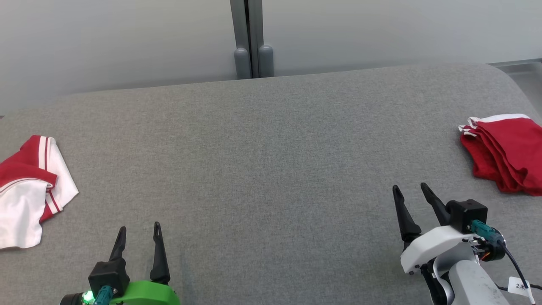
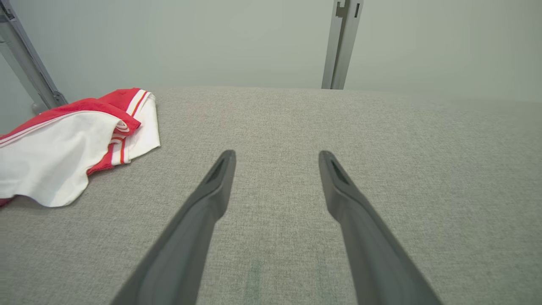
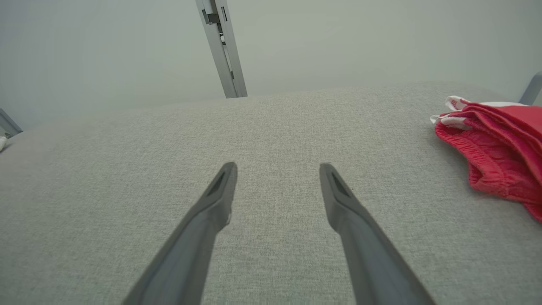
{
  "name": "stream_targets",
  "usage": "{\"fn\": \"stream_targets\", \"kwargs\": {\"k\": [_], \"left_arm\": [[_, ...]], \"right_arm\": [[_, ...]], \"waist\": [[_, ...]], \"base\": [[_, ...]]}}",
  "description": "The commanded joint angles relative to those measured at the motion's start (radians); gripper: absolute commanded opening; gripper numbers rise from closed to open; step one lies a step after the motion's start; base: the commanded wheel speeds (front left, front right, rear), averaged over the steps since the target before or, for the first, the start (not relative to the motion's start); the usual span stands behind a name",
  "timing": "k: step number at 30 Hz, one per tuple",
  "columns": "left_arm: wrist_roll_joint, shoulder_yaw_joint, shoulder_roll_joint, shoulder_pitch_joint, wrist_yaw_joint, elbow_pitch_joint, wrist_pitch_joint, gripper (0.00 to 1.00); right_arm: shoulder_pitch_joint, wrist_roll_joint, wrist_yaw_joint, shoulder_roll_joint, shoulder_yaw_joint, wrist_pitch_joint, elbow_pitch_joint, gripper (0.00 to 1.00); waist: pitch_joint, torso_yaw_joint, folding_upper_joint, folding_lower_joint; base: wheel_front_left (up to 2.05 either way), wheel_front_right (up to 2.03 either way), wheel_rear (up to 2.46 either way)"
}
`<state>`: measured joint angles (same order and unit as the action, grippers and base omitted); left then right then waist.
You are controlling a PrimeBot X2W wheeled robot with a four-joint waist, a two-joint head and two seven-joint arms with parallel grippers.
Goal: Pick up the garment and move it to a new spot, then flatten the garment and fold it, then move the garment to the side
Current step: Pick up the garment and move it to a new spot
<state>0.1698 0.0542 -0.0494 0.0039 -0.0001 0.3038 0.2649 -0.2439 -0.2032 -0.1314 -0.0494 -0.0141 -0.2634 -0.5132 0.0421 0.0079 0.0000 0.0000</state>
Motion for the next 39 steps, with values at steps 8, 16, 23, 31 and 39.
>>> {"fn": "stream_targets", "kwargs": {"k": [8, 16, 23, 31, 39], "left_arm": [[0.014, -0.004, -0.003, -0.011, 0.011, -0.035, -0.001, 1.0], [0.004, -0.02, -0.003, -0.008, 0.043, -0.024, -0.001, 1.0], [0.033, -0.045, -0.003, 0.016, 0.058, 0.017, -0.001, 1.0], [0.081, -0.08, -0.003, 0.034, 0.077, 0.037, -0.001, 1.0], [0.108, -0.11, -0.002, 0.021, 0.059, 0.044, -0.001, 1.0]], "right_arm": [[-0.002, 0.02, 0.002, -0.004, -0.022, -0.001, 0.011, 1.0], [0.0, 0.021, 0.002, -0.003, -0.059, -0.001, 0.023, 1.0], [-0.003, 0.028, 0.002, -0.004, -0.087, -0.001, 0.023, 1.0], [-0.009, 0.01, 0.002, -0.004, -0.115, -0.002, 0.024, 1.0], [-0.022, 0.02, 0.002, -0.005, -0.148, -0.001, 0.019, 1.0]], "waist": [[0.031, 0.072, 0.0, 0.0], [0.05, 0.233, 0.0, 0.0], [0.053, 0.369, 0.0, 0.0], [0.053, 0.475, 0.0, 0.0], [0.073, 0.484, 0.0, 0.0]], "base": [[0.0, 0.0, 0.0], [0.0, 0.0, 0.0], [0.0, 0.0, 0.0], [0.0, 0.0, 0.0], [0.0, 0.0, 0.0]]}}
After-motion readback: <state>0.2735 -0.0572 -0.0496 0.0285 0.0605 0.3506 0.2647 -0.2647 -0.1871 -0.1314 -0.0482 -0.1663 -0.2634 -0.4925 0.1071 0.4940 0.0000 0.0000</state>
